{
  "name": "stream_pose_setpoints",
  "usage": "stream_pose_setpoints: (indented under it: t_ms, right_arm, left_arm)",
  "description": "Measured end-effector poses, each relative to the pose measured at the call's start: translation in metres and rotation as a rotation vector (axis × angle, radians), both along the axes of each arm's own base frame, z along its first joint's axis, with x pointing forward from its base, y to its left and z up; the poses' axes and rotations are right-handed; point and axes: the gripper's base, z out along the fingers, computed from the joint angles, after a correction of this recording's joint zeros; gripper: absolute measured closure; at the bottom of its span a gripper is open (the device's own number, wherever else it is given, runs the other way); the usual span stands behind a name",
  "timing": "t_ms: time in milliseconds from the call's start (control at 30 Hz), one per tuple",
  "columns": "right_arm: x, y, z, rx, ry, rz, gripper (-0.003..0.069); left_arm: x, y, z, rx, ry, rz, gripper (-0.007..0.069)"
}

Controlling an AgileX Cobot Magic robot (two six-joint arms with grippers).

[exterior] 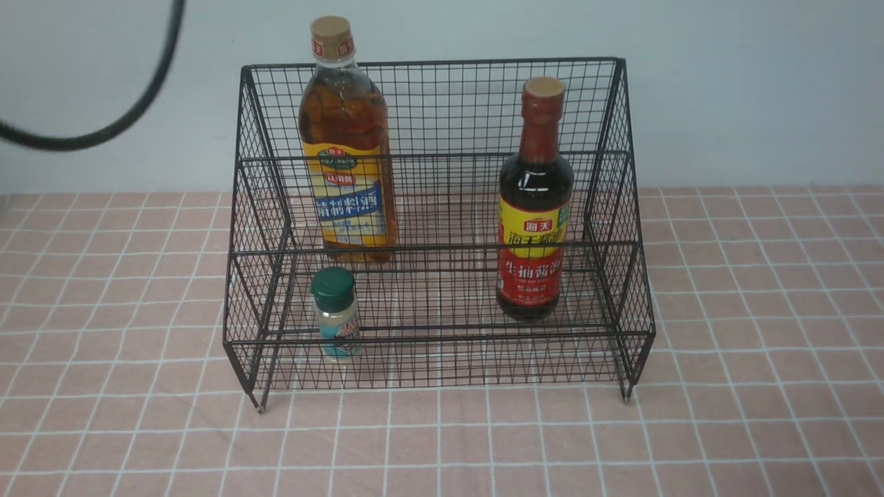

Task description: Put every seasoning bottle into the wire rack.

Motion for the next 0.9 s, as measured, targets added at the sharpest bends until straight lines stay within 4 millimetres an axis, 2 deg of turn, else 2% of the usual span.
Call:
stream_pose_setpoints:
  t_ms: [167,267,400,500,533,600,733,900]
  right_arm:
    - [0.0,0.0,0.0,0.0,0.0,0.0,0.0673]
    - [0.0,0.0,0.0,0.0,0.0,0.0,0.0673]
    - [0.0,0.0,0.0,0.0,0.0,0.0,0.0673]
    - [0.0,0.0,0.0,0.0,0.0,0.0,0.0673]
    - [0.0,0.0,0.0,0.0,0.0,0.0,0.0673]
    - [0.0,0.0,0.0,0.0,0.0,0.0,0.0673]
    - [0.0,0.0,0.0,0.0,0.0,0.0,0.0673]
    - [0.0,0.0,0.0,0.0,0.0,0.0,0.0673]
  left_arm:
    - [-0.028,0.004,0.018,-0.031,-0.018,0.0,0.0631]
    - [-0.033,0.004,0.016,-0.025,0.028,-0.013,0.0631]
    - [-0.031,0.001,-0.016,0.008,0.199,-0.042,0.0631]
    - [-0.027,-0.001,-0.053,0.016,0.32,-0.058,0.0631]
    - [-0.027,-0.001,-0.052,0.014,0.318,-0.059,0.0631]
    - [-0.024,-0.004,-0.079,-0.002,0.372,-0.074,0.0631]
    - [-0.019,-0.008,-0.11,-0.09,0.41,-0.069,0.0631]
    - [-0.017,-0.012,-0.127,-0.119,0.427,-0.1,0.0631]
